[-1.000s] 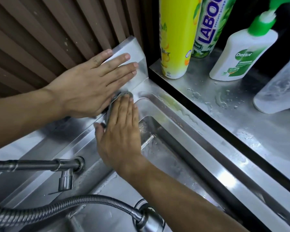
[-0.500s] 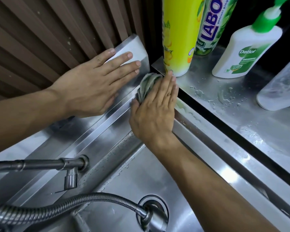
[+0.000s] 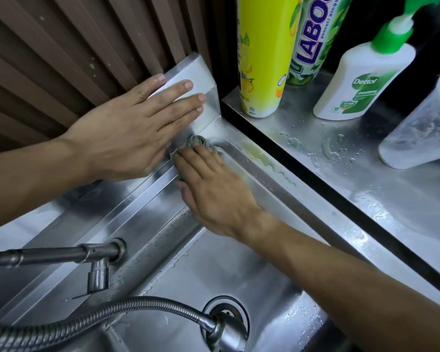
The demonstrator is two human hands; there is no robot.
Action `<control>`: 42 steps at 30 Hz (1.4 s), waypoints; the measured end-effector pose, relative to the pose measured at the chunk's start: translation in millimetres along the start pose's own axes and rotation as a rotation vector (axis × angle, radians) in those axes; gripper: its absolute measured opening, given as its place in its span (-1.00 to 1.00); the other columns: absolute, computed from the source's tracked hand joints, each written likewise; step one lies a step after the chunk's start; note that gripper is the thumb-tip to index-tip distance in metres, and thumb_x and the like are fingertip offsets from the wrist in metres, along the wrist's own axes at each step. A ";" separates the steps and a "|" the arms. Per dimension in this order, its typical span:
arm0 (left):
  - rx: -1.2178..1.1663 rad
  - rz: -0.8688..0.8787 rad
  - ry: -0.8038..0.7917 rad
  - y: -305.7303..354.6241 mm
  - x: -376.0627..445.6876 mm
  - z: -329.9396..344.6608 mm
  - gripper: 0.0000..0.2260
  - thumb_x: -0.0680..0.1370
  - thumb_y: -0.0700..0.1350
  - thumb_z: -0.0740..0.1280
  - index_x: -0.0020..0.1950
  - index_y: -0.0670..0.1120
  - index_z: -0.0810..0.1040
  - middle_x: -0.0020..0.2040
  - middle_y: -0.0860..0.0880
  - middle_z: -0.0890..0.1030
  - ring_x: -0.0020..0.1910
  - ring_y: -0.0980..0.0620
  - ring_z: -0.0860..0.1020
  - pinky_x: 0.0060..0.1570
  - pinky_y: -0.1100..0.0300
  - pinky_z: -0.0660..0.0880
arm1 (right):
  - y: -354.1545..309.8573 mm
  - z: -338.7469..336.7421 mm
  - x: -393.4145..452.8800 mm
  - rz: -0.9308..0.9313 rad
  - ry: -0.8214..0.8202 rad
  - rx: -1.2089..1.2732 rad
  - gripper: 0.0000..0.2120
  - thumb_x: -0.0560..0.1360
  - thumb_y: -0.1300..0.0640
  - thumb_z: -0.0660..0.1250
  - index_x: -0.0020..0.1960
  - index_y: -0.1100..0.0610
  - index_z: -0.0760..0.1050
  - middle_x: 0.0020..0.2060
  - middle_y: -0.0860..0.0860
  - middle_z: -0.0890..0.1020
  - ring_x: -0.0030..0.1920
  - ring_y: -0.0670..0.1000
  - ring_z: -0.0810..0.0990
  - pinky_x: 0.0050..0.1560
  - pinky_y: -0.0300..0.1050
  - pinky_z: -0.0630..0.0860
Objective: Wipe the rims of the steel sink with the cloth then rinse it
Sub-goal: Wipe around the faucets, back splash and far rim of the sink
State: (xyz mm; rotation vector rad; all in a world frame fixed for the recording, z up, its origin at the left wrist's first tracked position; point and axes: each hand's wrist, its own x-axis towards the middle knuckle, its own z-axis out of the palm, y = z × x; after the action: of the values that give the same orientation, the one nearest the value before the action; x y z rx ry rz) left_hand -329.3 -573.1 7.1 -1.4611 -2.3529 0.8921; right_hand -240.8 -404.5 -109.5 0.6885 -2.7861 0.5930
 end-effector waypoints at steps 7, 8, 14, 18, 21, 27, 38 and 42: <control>0.020 -0.004 -0.009 2.0 0.4 -3.9 -0.40 0.67 -0.02 -0.06 0.65 -0.28 -0.03 0.68 -0.24 -0.01 0.66 -0.26 -0.03 0.60 -0.24 -0.03 | -13.3 4.9 29.0 0.364 -0.079 -0.248 -0.39 0.72 0.00 -0.13 0.64 0.37 -0.04 0.63 0.35 -0.06 0.64 0.33 -0.09 0.65 0.21 -0.09; 0.024 -0.004 -0.010 2.2 0.7 -4.9 -0.40 0.66 -0.02 -0.05 0.66 -0.28 -0.03 0.68 -0.24 0.00 0.66 -0.25 -0.03 0.60 -0.24 -0.03 | -11.0 3.7 35.9 0.433 -0.077 -0.269 -0.39 0.71 0.01 -0.13 0.63 0.38 -0.05 0.62 0.36 -0.04 0.64 0.34 -0.07 0.65 0.22 -0.10; 0.138 0.001 -0.110 6.0 0.4 -14.3 -0.42 0.68 -0.02 -0.12 0.66 -0.28 -0.04 0.67 -0.25 0.02 0.65 -0.29 0.02 0.62 -0.19 -0.06 | 6.2 -9.0 30.8 0.526 -0.076 -0.321 -0.40 0.69 0.02 -0.01 0.59 0.39 0.09 0.50 0.37 0.28 0.52 0.40 0.23 0.56 0.25 0.17; 0.327 0.073 -0.194 26.6 32.7 -13.5 -0.39 0.69 0.02 -0.19 0.61 -0.37 -0.01 0.60 -0.30 0.12 0.58 -0.32 0.13 0.61 -0.18 -0.07 | 12.8 -23.0 -0.5 0.468 -0.106 -0.286 -0.40 0.69 0.00 -0.01 0.58 0.38 0.10 0.50 0.36 0.28 0.51 0.38 0.24 0.55 0.27 0.16; 0.227 0.010 -0.409 47.1 62.0 -8.3 -0.37 0.64 0.05 -0.34 0.64 -0.26 -0.23 0.68 -0.22 -0.14 0.66 -0.22 -0.17 0.62 -0.14 -0.20 | 15.9 -20.1 6.9 0.477 -0.109 -0.314 -0.39 0.68 0.00 -0.06 0.58 0.39 0.09 0.51 0.38 0.26 0.53 0.40 0.22 0.57 0.27 0.13; 0.135 -0.100 -0.405 61.9 65.3 14.0 -0.38 0.60 0.05 -0.46 0.60 -0.25 -0.34 0.67 -0.17 -0.20 0.66 -0.14 -0.22 0.61 -0.11 -0.18 | 20.3 -29.4 -17.6 0.446 -0.109 -0.270 -0.40 0.68 0.03 -0.06 0.59 0.38 0.07 0.52 0.37 0.24 0.53 0.39 0.20 0.56 0.26 0.13; -0.327 -0.255 -0.165 85.5 60.5 24.1 -0.39 0.68 0.09 -0.30 0.67 -0.18 -0.15 0.68 -0.18 0.00 0.67 -0.14 -0.05 0.63 -0.07 -0.11 | 22.8 -44.5 -56.5 0.395 -0.126 -0.282 -0.40 0.69 0.03 -0.04 0.61 0.37 0.05 0.56 0.34 0.21 0.57 0.37 0.16 0.59 0.28 0.08; -0.599 -0.302 -0.148 98.2 53.9 20.8 -0.40 0.70 0.11 -0.18 0.68 -0.17 -0.10 0.69 -0.16 -0.04 0.67 -0.11 -0.07 0.64 -0.07 -0.07 | 22.9 -51.5 -84.6 0.394 -0.084 -0.265 -0.41 0.72 0.02 -0.03 0.63 0.35 0.05 0.59 0.33 0.18 0.61 0.35 0.10 0.62 0.27 0.03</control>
State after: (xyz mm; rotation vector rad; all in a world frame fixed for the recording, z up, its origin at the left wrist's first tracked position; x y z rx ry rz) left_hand -293.3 -502.7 -74.9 -1.1770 -3.0133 0.2278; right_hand -173.0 -330.1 -95.7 0.1120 -3.0209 0.2494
